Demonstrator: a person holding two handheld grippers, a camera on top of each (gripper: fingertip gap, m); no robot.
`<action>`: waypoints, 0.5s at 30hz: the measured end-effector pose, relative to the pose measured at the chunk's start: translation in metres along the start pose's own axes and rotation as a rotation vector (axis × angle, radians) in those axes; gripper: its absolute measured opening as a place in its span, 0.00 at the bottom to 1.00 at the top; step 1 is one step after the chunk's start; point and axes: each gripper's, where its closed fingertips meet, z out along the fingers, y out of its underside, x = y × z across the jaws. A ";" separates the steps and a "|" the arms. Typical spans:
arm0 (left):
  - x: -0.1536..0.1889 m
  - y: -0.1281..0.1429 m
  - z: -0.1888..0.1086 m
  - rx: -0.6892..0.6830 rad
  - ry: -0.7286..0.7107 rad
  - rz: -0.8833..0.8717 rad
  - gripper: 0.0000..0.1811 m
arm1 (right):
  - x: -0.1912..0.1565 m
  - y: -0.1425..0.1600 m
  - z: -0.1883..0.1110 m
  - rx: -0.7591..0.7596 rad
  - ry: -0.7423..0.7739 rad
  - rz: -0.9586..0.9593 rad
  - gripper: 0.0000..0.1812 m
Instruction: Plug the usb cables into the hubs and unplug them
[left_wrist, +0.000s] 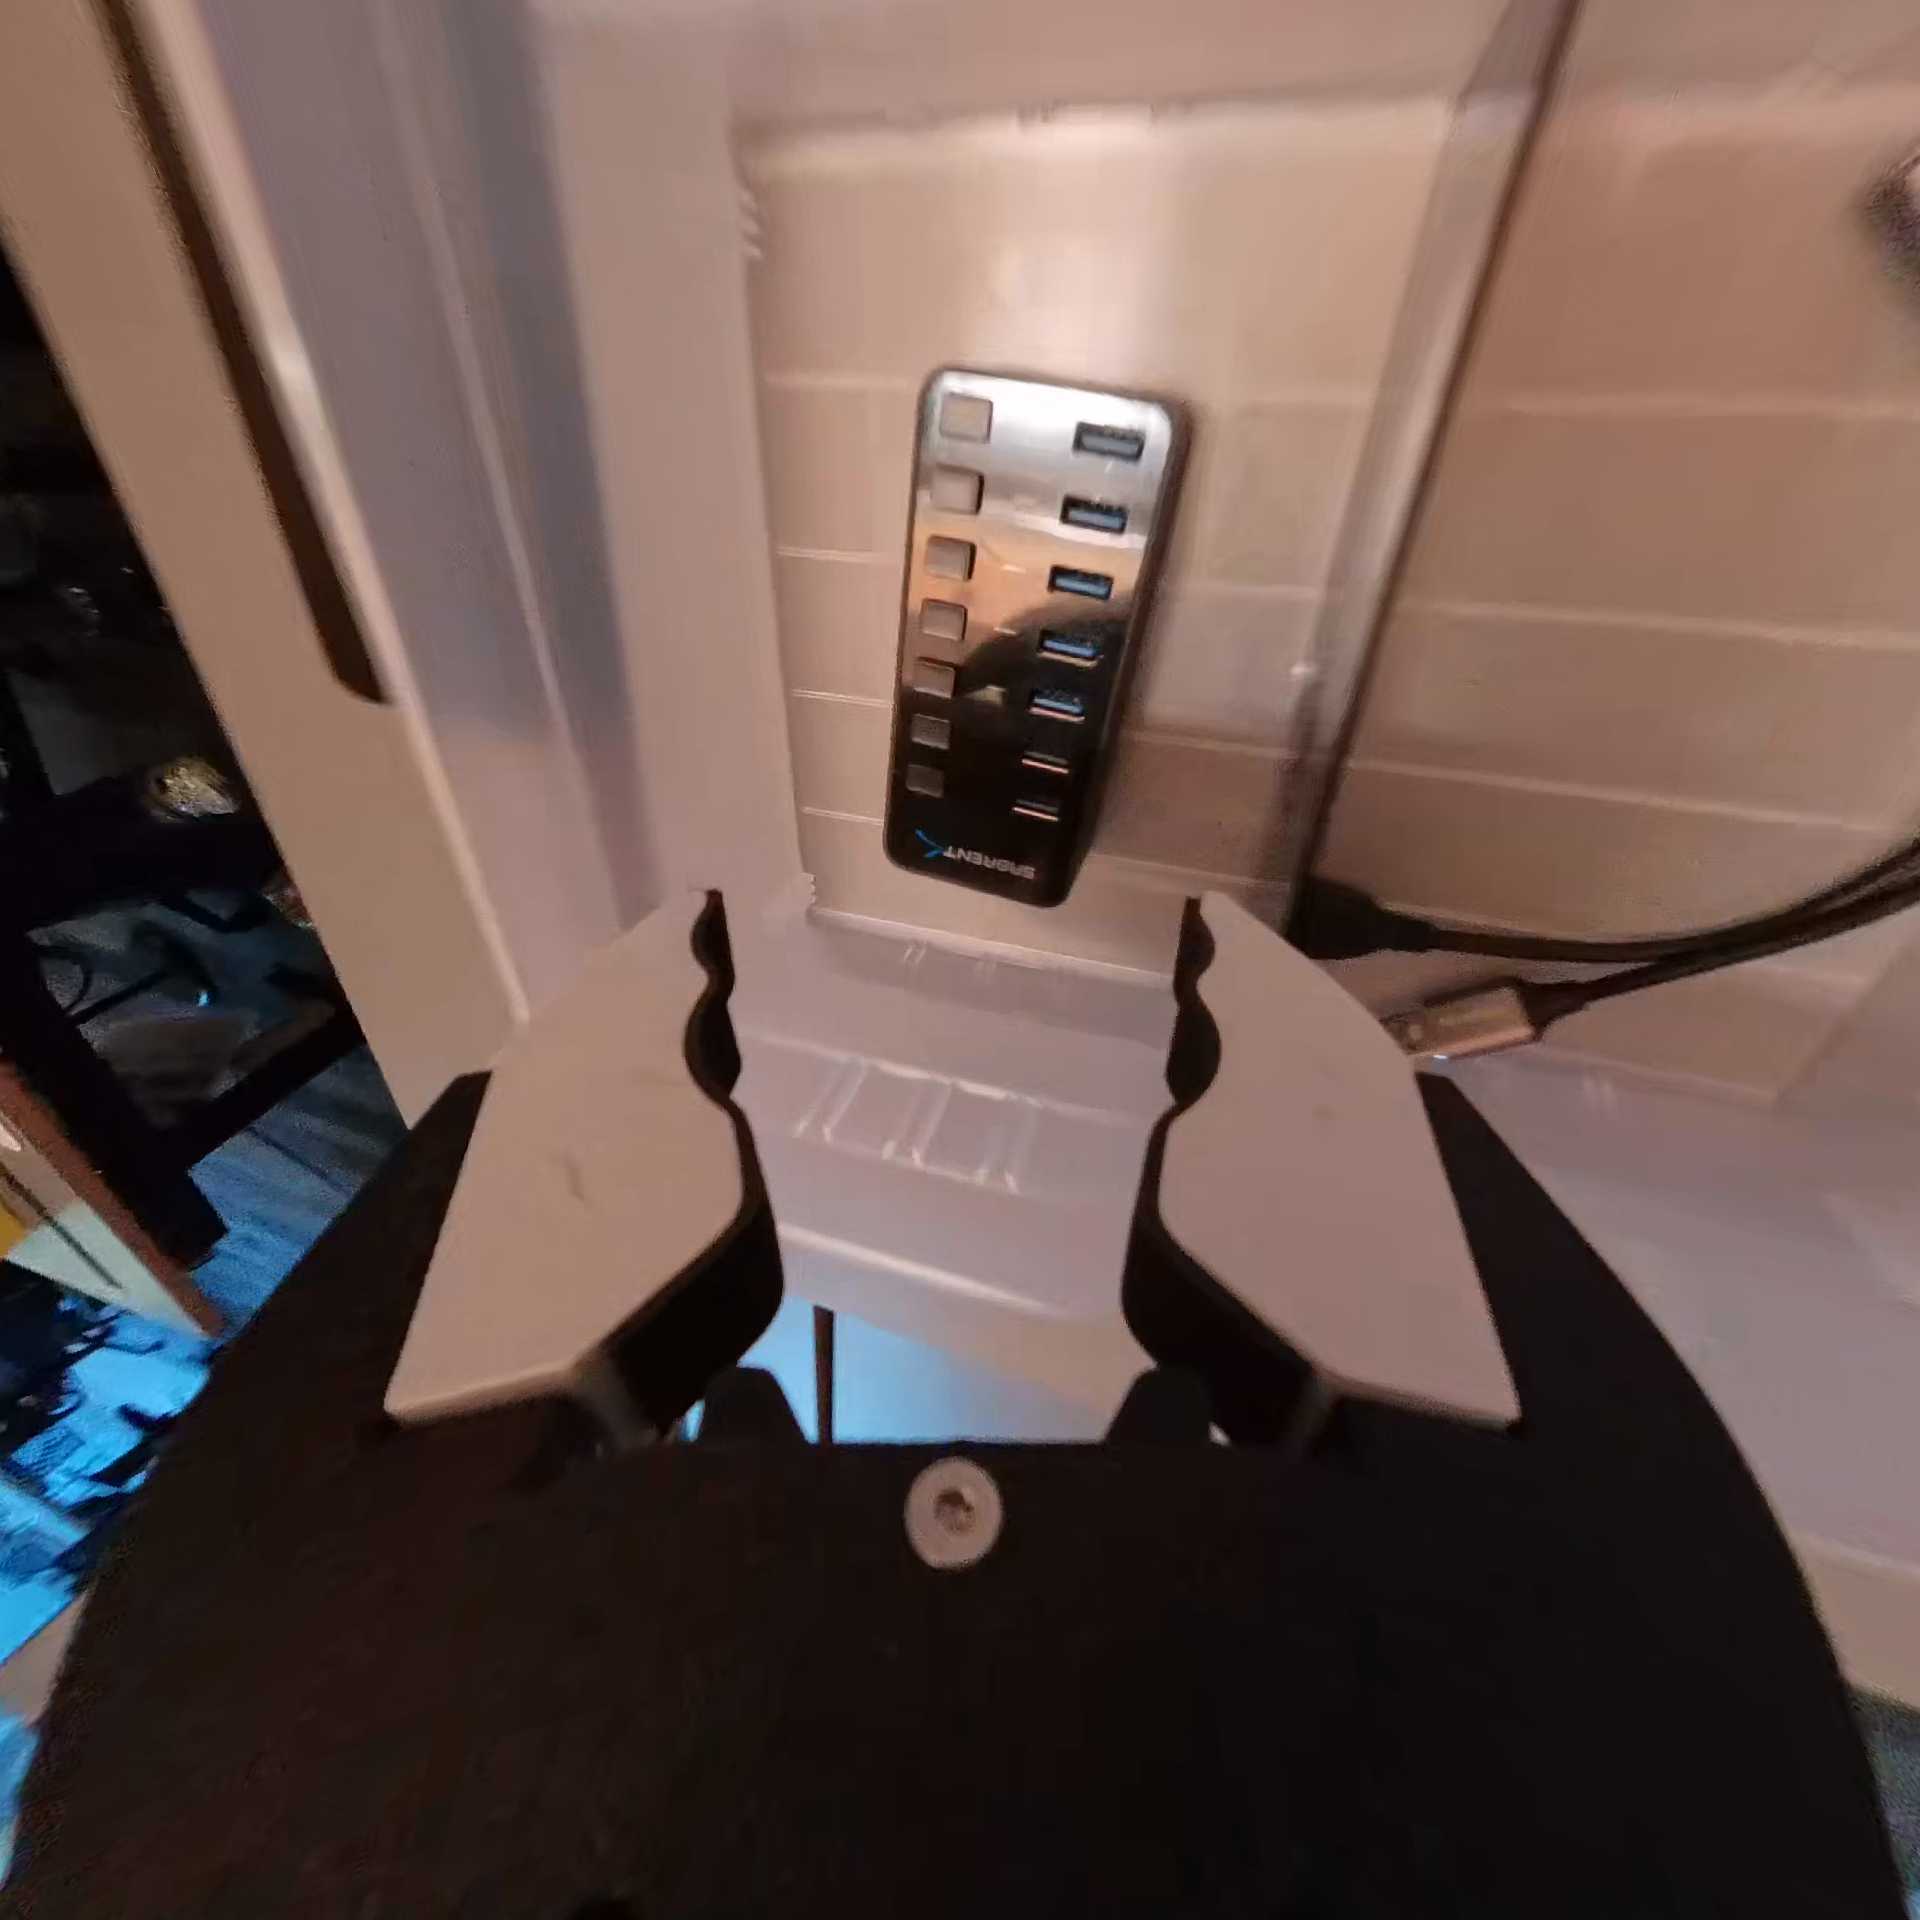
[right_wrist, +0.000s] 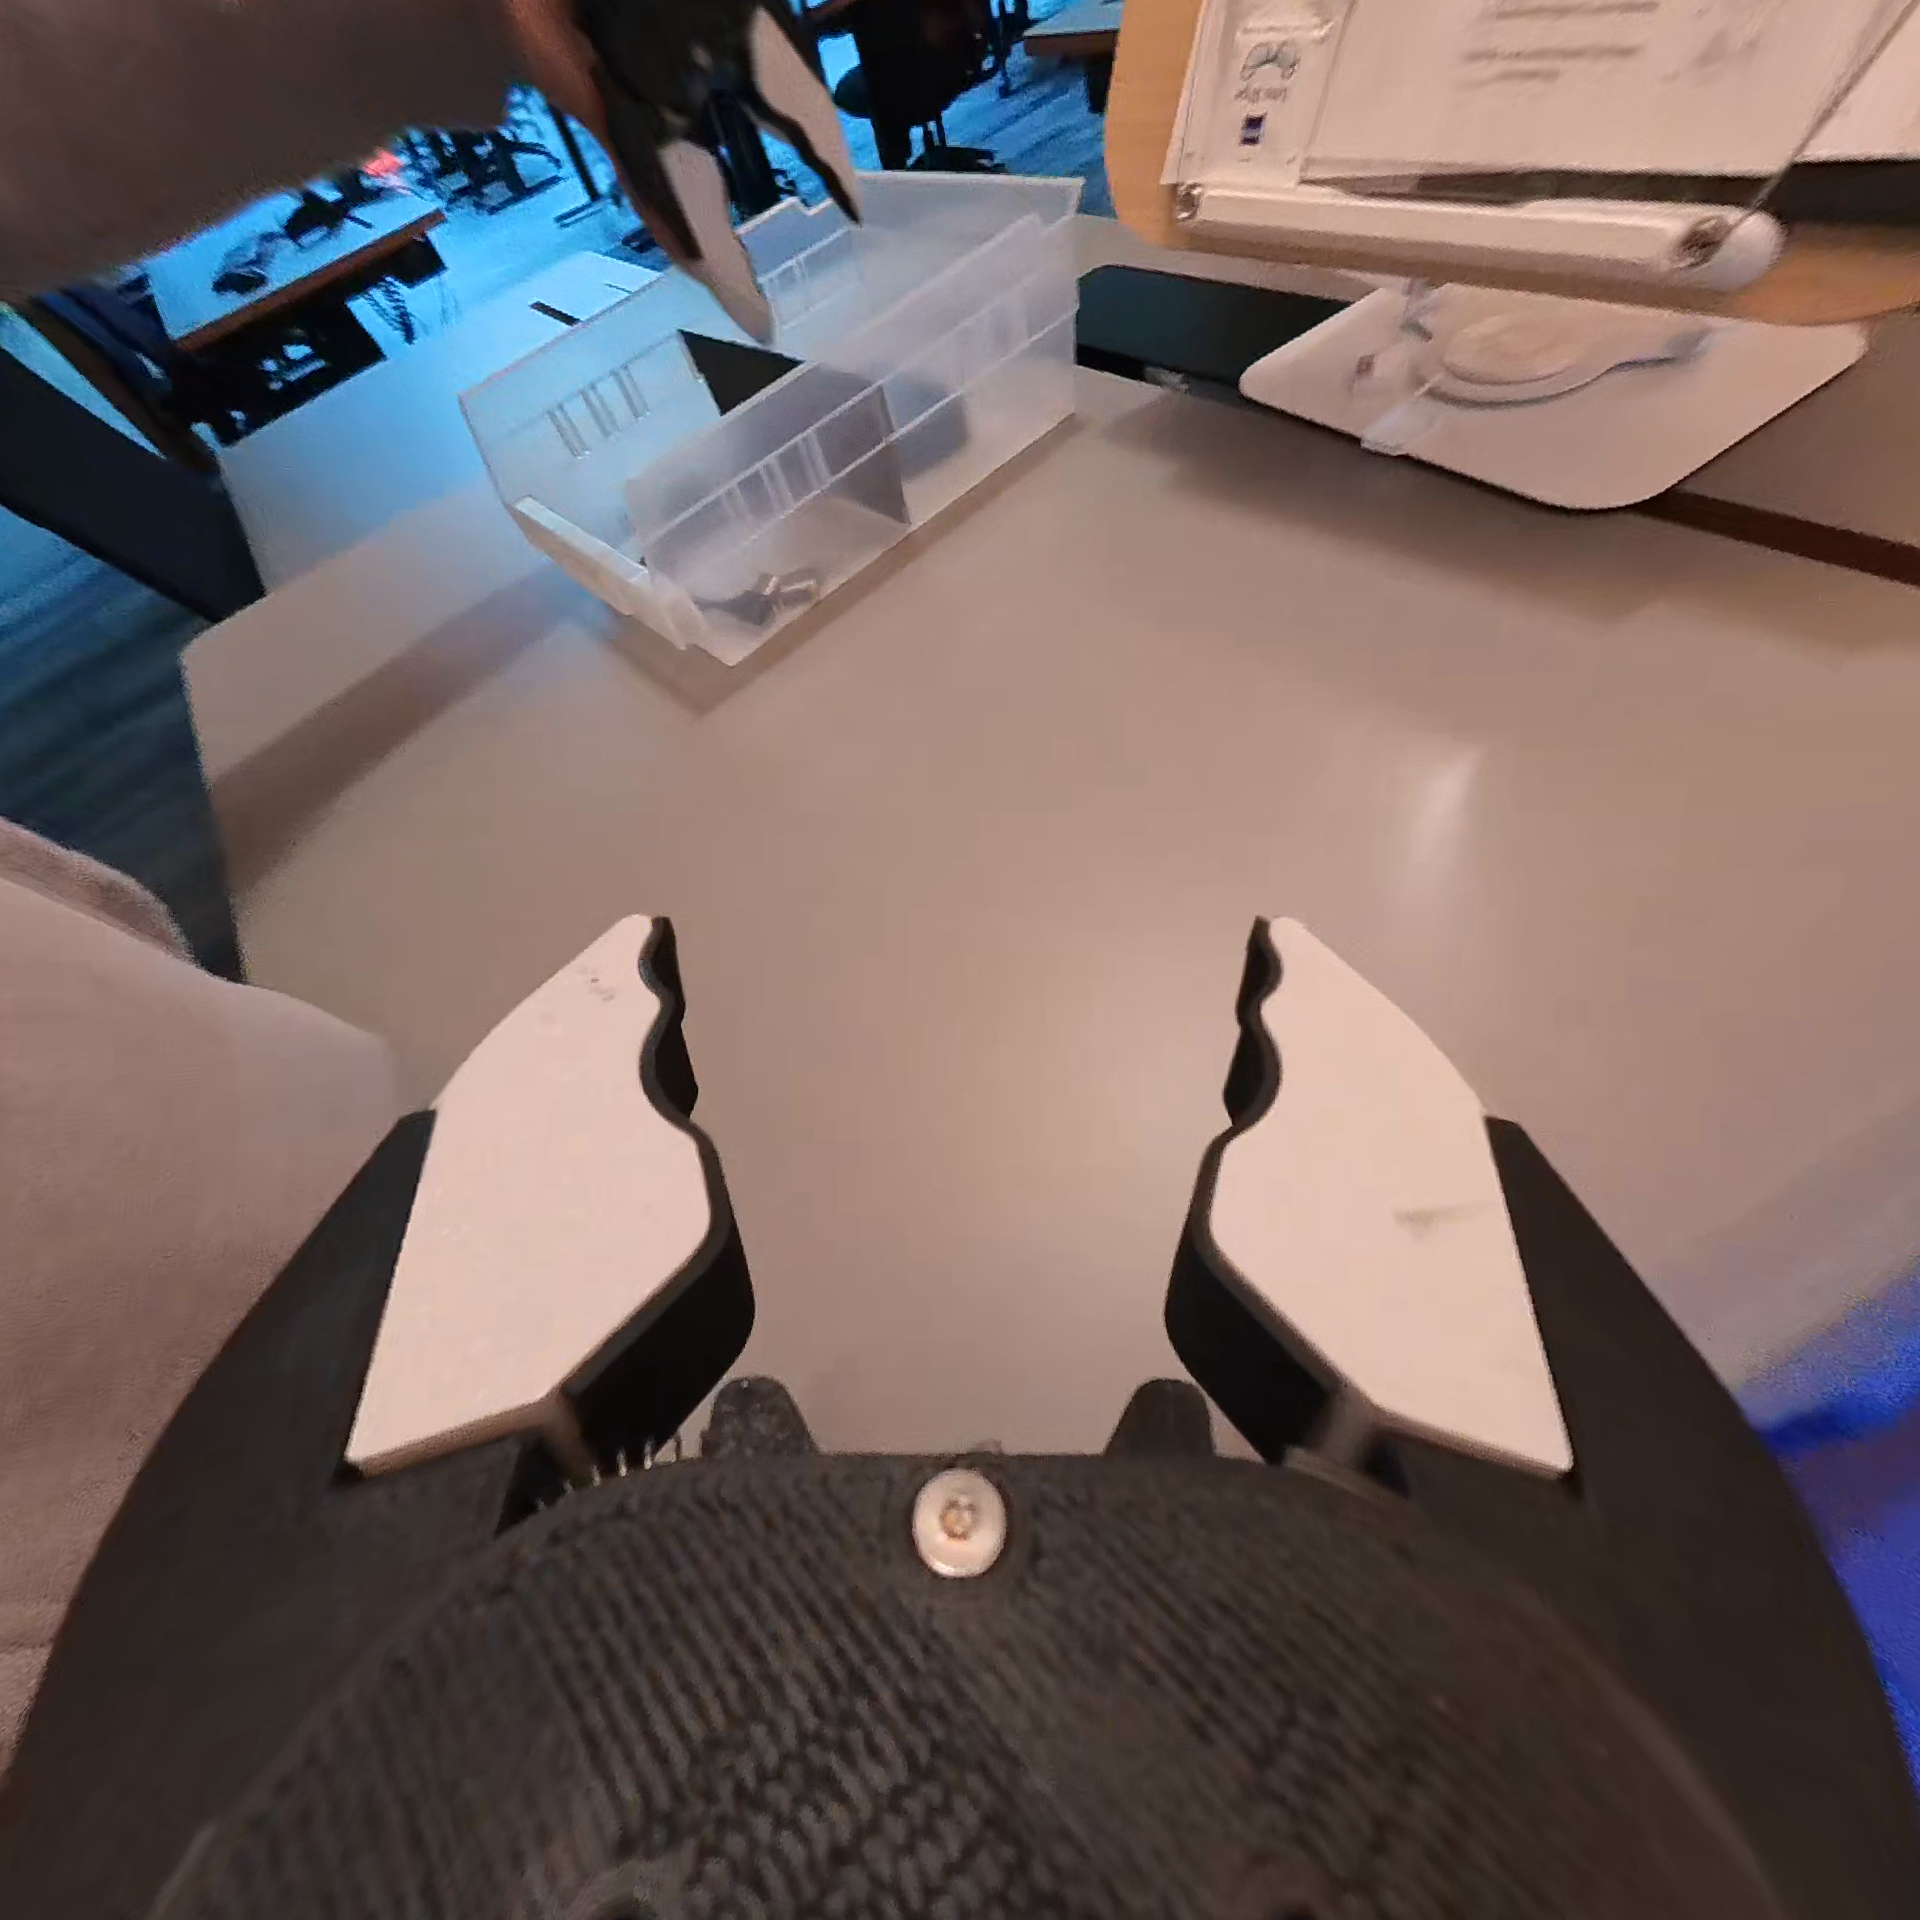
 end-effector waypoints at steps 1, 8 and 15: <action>-0.001 0.002 0.012 -0.038 0.018 0.029 0.46 | -0.004 0.000 0.002 0.001 -0.014 0.018 0.56; 0.007 0.005 0.068 -0.129 0.162 0.131 0.42 | -0.011 0.007 0.009 -0.026 -0.035 0.077 0.55; 0.010 0.003 0.064 -0.089 0.143 0.045 0.32 | -0.005 0.001 0.020 -0.016 -0.013 0.099 0.53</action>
